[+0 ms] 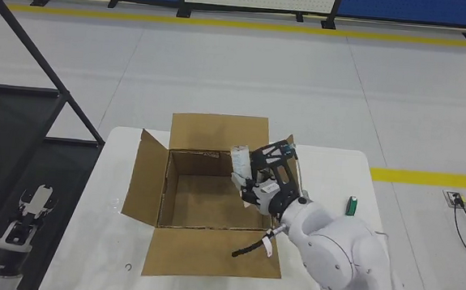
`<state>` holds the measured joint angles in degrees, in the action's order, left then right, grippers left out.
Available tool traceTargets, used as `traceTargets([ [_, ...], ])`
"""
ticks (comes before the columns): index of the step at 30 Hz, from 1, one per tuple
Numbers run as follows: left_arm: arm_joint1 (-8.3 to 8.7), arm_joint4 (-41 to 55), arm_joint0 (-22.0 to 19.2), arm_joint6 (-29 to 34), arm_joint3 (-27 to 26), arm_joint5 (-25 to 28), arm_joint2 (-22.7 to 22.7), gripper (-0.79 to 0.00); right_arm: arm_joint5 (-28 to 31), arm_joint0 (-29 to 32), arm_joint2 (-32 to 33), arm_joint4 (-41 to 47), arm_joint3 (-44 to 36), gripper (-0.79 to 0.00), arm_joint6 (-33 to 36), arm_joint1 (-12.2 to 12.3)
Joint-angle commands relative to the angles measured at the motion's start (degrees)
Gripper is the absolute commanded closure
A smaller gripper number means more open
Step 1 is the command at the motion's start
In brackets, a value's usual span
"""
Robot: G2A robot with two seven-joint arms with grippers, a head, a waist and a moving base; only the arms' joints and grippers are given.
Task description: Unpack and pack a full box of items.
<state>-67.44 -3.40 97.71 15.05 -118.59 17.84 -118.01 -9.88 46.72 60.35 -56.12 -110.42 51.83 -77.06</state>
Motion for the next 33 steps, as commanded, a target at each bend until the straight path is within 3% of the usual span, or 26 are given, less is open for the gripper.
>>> traceTargets([
  [1, -0.02, 0.03, 0.14, 0.13, -0.08, 0.07, -0.03, -0.785, -2.12, -2.88, -2.48, -1.21, 4.48, 0.000, 0.25, -0.61],
  [14, 0.00, 0.40, -0.31, 0.48, 0.75, -1.12, -1.85, -0.785, -3.03, -4.52, -3.81, -1.83, 6.47, 0.000, 2.25, -0.95],
  [17, 0.01, 0.24, -0.62, 0.64, 0.59, -1.28, -1.48, -0.785, -2.47, -0.33, -1.73, -2.29, 5.02, 0.000, -1.53, -0.49],
  [19, 0.02, 0.28, -0.92, 0.79, 0.62, -1.56, -1.34, -0.785, -0.93, 0.34, -1.58, -2.82, 5.61, 0.000, -0.56, -0.33],
  [25, 0.05, 0.27, -1.37, 0.88, 0.55, -1.78, -1.64, -0.785, -0.22, -8.95, -9.27, -4.48, 16.70, 0.000, 3.27, -2.47],
  [33, -0.18, 0.89, 0.52, -0.38, 1.06, -0.84, -3.68, -0.785, 2.19, -24.80, -22.02, -2.18, 36.51, 0.000, 5.73, -8.44],
])
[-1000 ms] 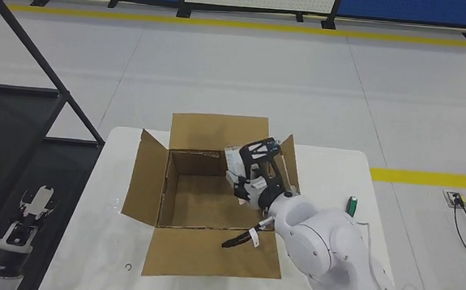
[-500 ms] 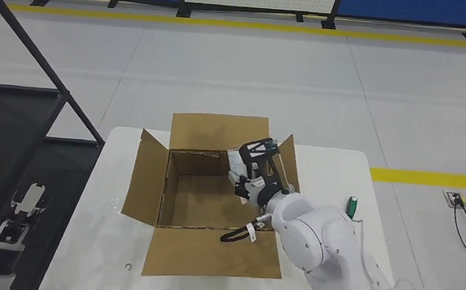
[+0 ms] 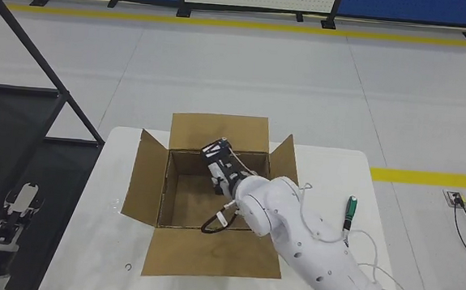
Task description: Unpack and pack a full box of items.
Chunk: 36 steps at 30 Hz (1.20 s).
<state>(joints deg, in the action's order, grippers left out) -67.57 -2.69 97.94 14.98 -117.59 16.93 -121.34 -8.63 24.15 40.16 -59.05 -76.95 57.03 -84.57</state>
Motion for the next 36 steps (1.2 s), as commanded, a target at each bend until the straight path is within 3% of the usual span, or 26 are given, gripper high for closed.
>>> traceTargets([
  [1, -0.08, 0.44, 0.48, -0.46, 0.07, 0.13, -0.58, -0.785, 1.77, -3.85, -2.99, 1.52, 5.40, 0.000, 0.72, -1.75],
  [8, -0.23, 1.12, 1.18, -0.75, 0.15, 0.48, -1.41, -0.785, 6.95, -10.99, -8.11, 8.80, 21.43, 0.000, -0.46, -7.24],
  [17, -0.27, 0.63, 0.47, -0.23, -0.05, 0.46, -0.63, -0.785, 10.39, -14.21, -10.85, 13.66, 36.21, 0.000, -0.94, -12.20],
  [33, -0.34, 0.09, -0.03, -0.01, 0.04, 0.19, -0.31, -0.785, 15.25, -17.42, -12.89, 16.40, 53.63, 0.000, -3.01, -19.20],
  [36, -0.38, 0.12, 0.03, -0.10, 0.06, 0.18, -0.36, -0.785, 15.83, -17.94, -12.86, 16.57, 55.70, -0.157, -3.10, -20.07],
])
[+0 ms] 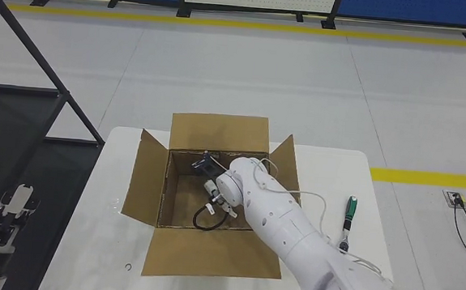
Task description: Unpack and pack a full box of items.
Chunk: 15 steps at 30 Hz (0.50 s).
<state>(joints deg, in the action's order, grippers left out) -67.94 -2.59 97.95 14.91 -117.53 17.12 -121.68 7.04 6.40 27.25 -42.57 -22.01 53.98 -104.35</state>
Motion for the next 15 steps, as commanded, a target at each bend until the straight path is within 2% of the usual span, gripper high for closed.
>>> traceTargets([
  [1, -0.02, 0.02, 0.03, -0.04, -0.01, -0.01, -0.01, -0.785, 0.26, -0.35, 0.09, 0.16, 1.38, -0.240, -0.09, -0.54],
  [3, -0.03, -0.04, 0.03, 0.03, -0.05, 0.04, 0.04, -0.785, 0.73, -0.63, 0.20, 0.34, 2.42, -0.302, -0.07, -1.01],
  [11, -0.06, -0.32, -0.16, 0.30, -0.34, 0.26, 0.30, -0.785, 1.01, -1.79, 0.69, 0.24, 4.94, -0.406, -1.18, -2.32],
  [15, -0.07, -0.36, -0.19, 0.62, -0.65, 0.17, 0.54, -0.785, 0.83, -2.63, 1.09, -0.08, 5.49, -0.428, -1.96, -2.57],
])
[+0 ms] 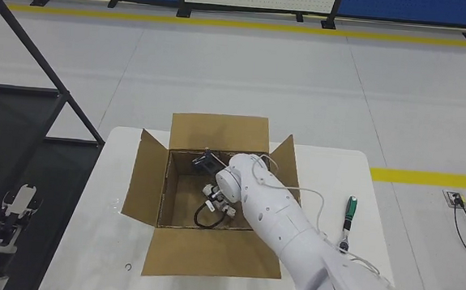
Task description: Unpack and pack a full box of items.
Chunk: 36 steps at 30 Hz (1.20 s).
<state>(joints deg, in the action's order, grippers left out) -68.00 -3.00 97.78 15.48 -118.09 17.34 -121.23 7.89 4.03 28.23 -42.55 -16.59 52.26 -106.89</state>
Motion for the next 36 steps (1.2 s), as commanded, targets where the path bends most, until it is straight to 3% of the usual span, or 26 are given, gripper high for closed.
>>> traceTargets([
  [1, -0.01, 0.00, -0.04, 0.15, -0.22, -0.03, 0.16, -0.785, 0.02, -0.55, 0.27, -0.16, -0.01, -0.431, -0.59, -0.05],
  [9, 0.01, -0.41, -0.46, 0.89, -0.70, 0.11, 1.08, -0.785, 1.68, -1.43, 1.82, -0.71, -3.24, -0.443, -3.48, 0.85],
  [17, 0.04, -0.86, -1.03, 1.25, -1.32, 0.18, 2.02, -0.785, -2.49, 0.85, 4.26, -4.45, -14.10, -0.551, -5.04, 4.04],
  [21, 0.03, -1.19, -0.98, 1.35, -1.44, 0.29, 2.47, -0.785, -7.41, 4.65, 7.61, -8.28, -25.56, -0.603, -5.06, 7.36],
  [25, -0.01, -1.42, -0.84, 1.15, -1.64, 0.32, 2.71, -0.785, -12.61, 11.89, 13.59, -14.19, -41.93, -0.643, -2.95, 11.69],
  [28, -0.02, -1.64, -0.69, 1.18, -1.77, 0.28, 2.75, -0.785, -16.62, 19.16, 19.58, -19.59, -55.62, -0.720, -0.65, 14.72],
  [29, -0.03, -1.64, -0.62, 1.11, -1.76, 0.28, 2.75, -0.785, -17.66, 21.60, 21.48, -21.34, -59.97, -0.785, 0.09, 15.54],
  [36, -0.11, -1.79, -0.09, 0.83, -1.93, 0.29, 2.95, -0.785, -25.25, 34.01, 31.38, -34.22, -83.04, -0.785, 5.16, 18.72],
])
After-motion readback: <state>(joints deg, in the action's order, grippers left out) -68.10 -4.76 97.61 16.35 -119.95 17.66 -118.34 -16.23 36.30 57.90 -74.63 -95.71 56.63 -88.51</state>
